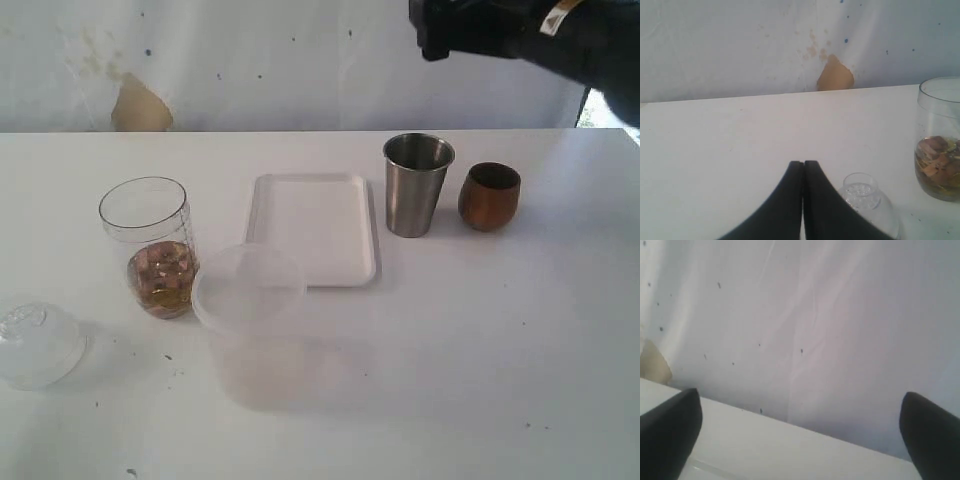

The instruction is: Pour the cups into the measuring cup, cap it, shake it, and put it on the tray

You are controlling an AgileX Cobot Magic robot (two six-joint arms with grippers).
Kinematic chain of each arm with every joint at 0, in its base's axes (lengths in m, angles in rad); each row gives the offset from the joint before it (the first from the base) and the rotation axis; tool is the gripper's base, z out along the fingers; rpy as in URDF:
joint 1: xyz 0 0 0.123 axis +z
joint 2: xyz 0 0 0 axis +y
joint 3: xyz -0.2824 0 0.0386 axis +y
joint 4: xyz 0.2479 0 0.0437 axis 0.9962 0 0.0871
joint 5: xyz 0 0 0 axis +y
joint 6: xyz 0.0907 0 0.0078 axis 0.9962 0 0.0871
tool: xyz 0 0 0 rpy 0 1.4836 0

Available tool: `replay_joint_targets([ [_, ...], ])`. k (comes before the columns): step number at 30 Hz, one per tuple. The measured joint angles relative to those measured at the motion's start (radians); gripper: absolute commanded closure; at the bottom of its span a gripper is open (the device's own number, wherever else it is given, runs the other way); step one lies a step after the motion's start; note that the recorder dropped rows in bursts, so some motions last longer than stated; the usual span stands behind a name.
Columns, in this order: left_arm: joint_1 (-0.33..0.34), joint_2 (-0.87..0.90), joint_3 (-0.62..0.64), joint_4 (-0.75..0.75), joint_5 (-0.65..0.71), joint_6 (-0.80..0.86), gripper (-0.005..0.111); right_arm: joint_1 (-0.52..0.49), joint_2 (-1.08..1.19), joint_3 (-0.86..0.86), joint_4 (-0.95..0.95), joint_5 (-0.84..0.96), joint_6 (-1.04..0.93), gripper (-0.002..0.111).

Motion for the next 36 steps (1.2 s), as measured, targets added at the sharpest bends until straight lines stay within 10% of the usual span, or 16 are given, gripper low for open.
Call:
replay_joint_targets([
  [16, 0.000, 0.000, 0.000, 0.000, 0.000, 0.000, 0.106, 0.000, -0.389, 0.000, 0.016, 0.442, 0.059, 0.010],
  [28, 0.000, 0.000, 0.000, 0.000, 0.000, 0.000, 0.106, 0.000, -0.598, 0.000, 0.035, 0.787, 0.055, 0.106],
  [36, 0.000, 0.000, 0.000, 0.000, 0.000, 0.000, 0.106, 0.000, -0.735, 0.000, 0.065, 0.903, 0.027, 0.108],
])
